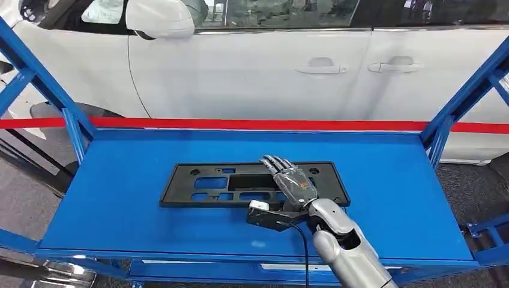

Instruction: Take the parts from the cabinet and place them on the table.

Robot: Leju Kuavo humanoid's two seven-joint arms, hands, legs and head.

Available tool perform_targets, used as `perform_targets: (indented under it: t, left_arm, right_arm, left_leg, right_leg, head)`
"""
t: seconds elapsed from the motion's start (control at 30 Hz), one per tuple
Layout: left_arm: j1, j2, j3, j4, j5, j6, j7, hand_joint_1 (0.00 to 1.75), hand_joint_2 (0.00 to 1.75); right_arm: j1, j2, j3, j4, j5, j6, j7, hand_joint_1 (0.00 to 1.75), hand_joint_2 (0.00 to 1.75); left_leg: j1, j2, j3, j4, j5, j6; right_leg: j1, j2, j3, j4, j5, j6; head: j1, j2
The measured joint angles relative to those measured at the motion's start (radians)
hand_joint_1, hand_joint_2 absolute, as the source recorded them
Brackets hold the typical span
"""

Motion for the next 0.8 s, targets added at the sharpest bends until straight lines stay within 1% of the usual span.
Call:
perform_targets:
  t: [0.13,0.2,0.47,0.8]
  left_arm:
    - [0.001,0.000,0.002,-0.003,0.000,0.000,0.000,0.00,0.00]
    - [0.001,0.000,0.002,-0.004,0.000,0.000,0.000,0.00,0.00]
    - [0.001,0.000,0.002,-0.006,-0.004,-0.002,-0.001,0.00,0.00]
    - [0.001,0.000,0.002,-0.006,-0.005,-0.003,-0.002,0.00,0.00]
  right_arm:
    - [0.006,0.000,-0.059,0.003,0.001,0.000,-0.001,0.00,1.75]
    - [0.007,0.000,-0.075,0.004,0.001,0.000,-0.002,0.00,1.75]
    - [0.012,0.000,-0.102,0.006,0.011,0.000,0.000,0.00,1.75]
    - [0.012,0.000,-0.107,0.007,0.020,-0.001,0.004,0.00,1.75]
  left_leg:
    - [0.000,0.000,0.000,0.000,0.000,0.000]
    - [0.000,0.000,0.000,0.000,0.000,0.000]
    - [0.000,0.000,0.000,0.000,0.000,0.000]
    - [0.000,0.000,0.000,0.000,0.000,0.000]
  right_leg:
    - [0.000,0.000,0.000,0.000,0.000,0.000]
    - [0.000,0.000,0.000,0.000,0.000,0.000]
    - [0.000,0.000,0.000,0.000,0.000,0.000]
    - [0.000,0.000,0.000,0.000,0.000,0.000]
  head:
    - [0.000,0.000]
    - [0.000,0.000]
    - [0.000,0.000]
    - [0.000,0.000]
